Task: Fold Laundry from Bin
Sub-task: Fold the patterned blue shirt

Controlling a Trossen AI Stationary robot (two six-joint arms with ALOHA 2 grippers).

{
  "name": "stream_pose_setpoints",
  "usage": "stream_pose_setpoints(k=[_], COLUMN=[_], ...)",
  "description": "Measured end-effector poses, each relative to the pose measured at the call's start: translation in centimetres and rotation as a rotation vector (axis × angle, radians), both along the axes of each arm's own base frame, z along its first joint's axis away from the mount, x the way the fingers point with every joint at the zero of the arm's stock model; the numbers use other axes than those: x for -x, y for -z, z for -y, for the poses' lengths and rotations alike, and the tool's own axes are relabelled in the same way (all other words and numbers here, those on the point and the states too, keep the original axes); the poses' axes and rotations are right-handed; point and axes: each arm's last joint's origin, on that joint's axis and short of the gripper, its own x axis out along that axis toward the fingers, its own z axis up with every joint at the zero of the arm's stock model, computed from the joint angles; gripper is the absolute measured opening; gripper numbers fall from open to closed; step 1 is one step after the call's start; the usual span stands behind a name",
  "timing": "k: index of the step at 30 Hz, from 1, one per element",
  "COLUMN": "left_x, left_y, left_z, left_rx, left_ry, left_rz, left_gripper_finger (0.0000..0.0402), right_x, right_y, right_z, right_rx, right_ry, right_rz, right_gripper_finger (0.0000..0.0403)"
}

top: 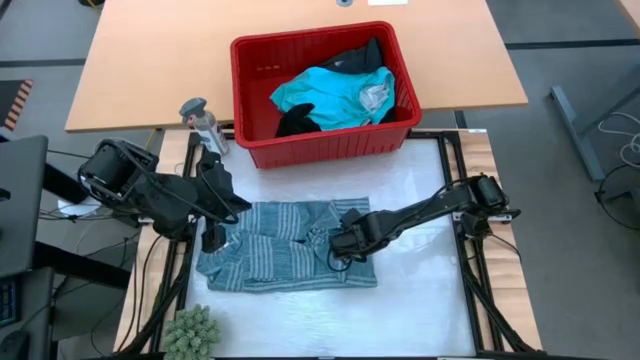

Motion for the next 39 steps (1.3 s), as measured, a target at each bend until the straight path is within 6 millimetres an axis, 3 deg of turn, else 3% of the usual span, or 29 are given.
stream_pose_setpoints(k=[8,17,21,26,29,33,39], left_x=[0.2,0.2,0.2,0.2,0.2,0.3,0.4], left_y=[0.0,0.0,0.0,0.0,0.0,0.0,0.0], left_z=[0.5,0.6,0.6,0.6,0.6,0.6,0.9], left_rx=[0.005,0.011,0.010,0.008,0.008,0.013,0.004], left_ry=[0.016,0.015,0.015,0.017,0.017,0.016,0.015], left_rz=[0.002,0.007,0.007,0.006,0.006,0.005,0.011], left_gripper_finger=[0.0000,0.0000,0.0000,0.0000,0.0000,0.0000,0.0000], right_x=[0.1,-0.8,-3.0,-6.2,-6.2,-4.1,0.0], right_y=[1.2,2.4,1.5,-1.3,-3.2,-4.1,-1.3], right_z=[0.0,-0.3,-0.6,-2.0,-2.2,-1.1,1.0], right_rx=[0.020,-0.039,-0.100,-0.229,-0.212,-0.090,0.071], right_ry=[0.002,-0.015,-0.158,-0.560,-0.647,-0.521,-0.244], right_rz=[0.023,0.146,0.330,0.729,0.838,0.671,0.177], right_gripper_finger=[0.0069,0.0039,0.0028,0.0026,0.0027,0.0026,0.0025])
